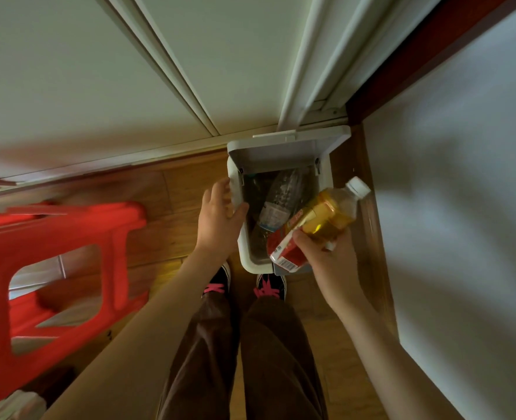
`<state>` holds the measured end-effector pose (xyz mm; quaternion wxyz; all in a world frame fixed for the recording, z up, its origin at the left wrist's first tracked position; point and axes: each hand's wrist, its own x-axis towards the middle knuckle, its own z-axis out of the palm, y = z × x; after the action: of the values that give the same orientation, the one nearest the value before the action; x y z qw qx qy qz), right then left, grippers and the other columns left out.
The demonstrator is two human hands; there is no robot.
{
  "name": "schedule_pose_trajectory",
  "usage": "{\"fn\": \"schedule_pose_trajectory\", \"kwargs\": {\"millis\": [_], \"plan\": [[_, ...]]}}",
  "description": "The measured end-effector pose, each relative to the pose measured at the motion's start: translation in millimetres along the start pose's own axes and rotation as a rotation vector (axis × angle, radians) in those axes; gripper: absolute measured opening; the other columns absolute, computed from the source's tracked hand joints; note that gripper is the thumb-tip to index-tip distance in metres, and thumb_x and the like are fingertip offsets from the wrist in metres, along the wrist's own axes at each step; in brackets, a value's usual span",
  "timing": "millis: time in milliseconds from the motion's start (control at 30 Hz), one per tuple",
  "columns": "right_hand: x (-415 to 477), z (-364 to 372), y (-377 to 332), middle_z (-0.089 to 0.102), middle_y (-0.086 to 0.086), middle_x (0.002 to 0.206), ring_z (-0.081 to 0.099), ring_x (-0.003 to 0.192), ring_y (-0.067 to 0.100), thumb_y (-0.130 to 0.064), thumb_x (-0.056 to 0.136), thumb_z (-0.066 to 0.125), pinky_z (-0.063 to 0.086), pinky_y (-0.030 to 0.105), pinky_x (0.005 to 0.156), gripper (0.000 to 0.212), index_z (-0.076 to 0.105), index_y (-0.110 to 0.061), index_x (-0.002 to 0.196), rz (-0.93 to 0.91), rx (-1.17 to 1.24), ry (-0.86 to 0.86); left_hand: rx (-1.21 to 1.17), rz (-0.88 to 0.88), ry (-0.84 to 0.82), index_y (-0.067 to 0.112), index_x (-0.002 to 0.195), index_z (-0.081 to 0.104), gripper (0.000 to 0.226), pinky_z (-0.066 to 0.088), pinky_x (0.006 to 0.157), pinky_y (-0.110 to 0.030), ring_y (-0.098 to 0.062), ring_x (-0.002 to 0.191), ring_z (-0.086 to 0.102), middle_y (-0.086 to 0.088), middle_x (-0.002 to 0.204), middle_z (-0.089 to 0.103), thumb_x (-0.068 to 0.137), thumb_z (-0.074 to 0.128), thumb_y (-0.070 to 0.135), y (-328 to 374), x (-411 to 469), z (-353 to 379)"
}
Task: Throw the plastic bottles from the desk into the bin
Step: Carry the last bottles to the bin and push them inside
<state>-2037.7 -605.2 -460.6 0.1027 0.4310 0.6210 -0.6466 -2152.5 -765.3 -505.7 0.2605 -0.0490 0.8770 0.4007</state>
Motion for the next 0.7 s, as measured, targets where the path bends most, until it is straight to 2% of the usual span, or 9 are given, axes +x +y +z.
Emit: {"fn": "schedule_pose_trajectory", "kwargs": {"millis": [67, 133, 233, 300, 367, 433, 567, 700], "plan": [[14.2, 9.8, 5.1, 0.064, -0.006, 0.118, 0.068, 0.100, 0.007, -0.028, 0.077, 0.079, 0.058, 0.021, 0.078, 0.064, 0.042, -0.024, 0.129, -0.031, -0.112, 0.065, -0.043, -0.018, -0.037, 0.021, 0.141, 0.039, 0.059, 0.053, 0.086, -0.024, -0.017, 0.112, 0.057, -0.006, 0.134, 0.051, 0.088, 0.065, 0.016, -2.8, 3.8, 0.5], [27.9, 18.4, 7.8, 0.065, -0.007, 0.112, 0.068, 0.094, 0.006, -0.037, 0.076, 0.079, 0.058, 0.021, 0.075, 0.060, 0.043, -0.026, 0.122, -0.057, -0.264, 0.093, -0.069, -0.016, -0.038, 0.022, 0.142, 0.038, 0.061, 0.054, 0.083, -0.025, -0.016, 0.109, 0.059, -0.005, 0.131, 0.055, 0.088, 0.064, 0.011, -4.4, 5.7, 0.2], [49.1, 27.2, 9.9, 0.065, -0.007, 0.113, 0.063, 0.086, 0.004, -0.047, 0.079, 0.074, 0.052, 0.013, 0.066, 0.067, 0.045, -0.017, 0.132, -0.004, -0.413, 0.067, -0.111, -0.034, -0.051, 0.025, 0.144, 0.036, 0.063, 0.052, 0.080, -0.026, -0.015, 0.105, 0.060, -0.005, 0.127, 0.060, 0.089, 0.063, 0.007, -5.1, 7.9, -0.9], [60.0, 30.5, 10.5, 0.066, -0.002, 0.117, 0.065, 0.091, 0.011, -0.053, 0.080, 0.070, 0.055, 0.020, 0.071, 0.072, 0.044, -0.014, 0.134, 0.052, -0.491, 0.028, -0.128, -0.047, -0.058, 0.026, 0.144, 0.036, 0.065, 0.052, 0.081, -0.029, -0.017, 0.106, 0.061, -0.004, 0.124, 0.062, 0.089, 0.063, 0.008, -6.8, 8.1, -1.1], [65.2, 34.9, 11.1, 0.066, 0.003, 0.121, 0.067, 0.100, 0.018, -0.055, 0.079, 0.069, 0.058, 0.032, 0.082, 0.076, 0.042, -0.011, 0.136, 0.090, -0.510, 0.001, -0.133, -0.056, -0.061, 0.028, 0.145, 0.035, 0.066, 0.052, 0.081, -0.028, -0.016, 0.105, 0.061, -0.003, 0.123, 0.062, 0.088, 0.064, 0.009, -8.7, 7.9, -1.1], [66.5, 40.3, 11.2, 0.065, 0.006, 0.122, 0.067, 0.104, 0.022, -0.054, 0.079, 0.069, 0.058, 0.037, 0.088, 0.078, 0.041, -0.009, 0.136, 0.107, -0.524, 0.012, -0.135, -0.061, -0.064, 0.029, 0.145, 0.035, 0.066, 0.052, 0.079, -0.025, -0.014, 0.103, 0.060, -0.002, 0.123, 0.061, 0.088, 0.064, 0.009, -10.0, 8.3, -1.8], [67.5, 42.8, 6.4, 0.065, 0.006, 0.122, 0.067, 0.104, 0.022, -0.049, 0.082, 0.069, 0.056, 0.031, 0.083, 0.074, 0.041, -0.007, 0.136, 0.164, -0.535, 0.016, -0.140, -0.055, -0.074, 0.028, 0.144, 0.037, 0.065, 0.055, 0.083, -0.031, -0.016, 0.104, 0.061, -0.003, 0.125, 0.061, 0.088, 0.064, 0.008, -9.7, 9.0, -2.9], [66.5, 40.1, 4.0, 0.067, 0.005, 0.115, 0.066, 0.088, 0.016, -0.053, 0.081, 0.068, 0.057, 0.030, 0.075, 0.072, 0.044, -0.008, 0.131, 0.172, -0.597, 0.073, -0.150, -0.058, -0.084, 0.027, 0.144, 0.037, 0.065, 0.054, 0.082, -0.030, -0.014, 0.102, 0.060, 0.000, 0.122, 0.061, 0.088, 0.063, 0.007, -8.5, 9.1, -3.9]]}}
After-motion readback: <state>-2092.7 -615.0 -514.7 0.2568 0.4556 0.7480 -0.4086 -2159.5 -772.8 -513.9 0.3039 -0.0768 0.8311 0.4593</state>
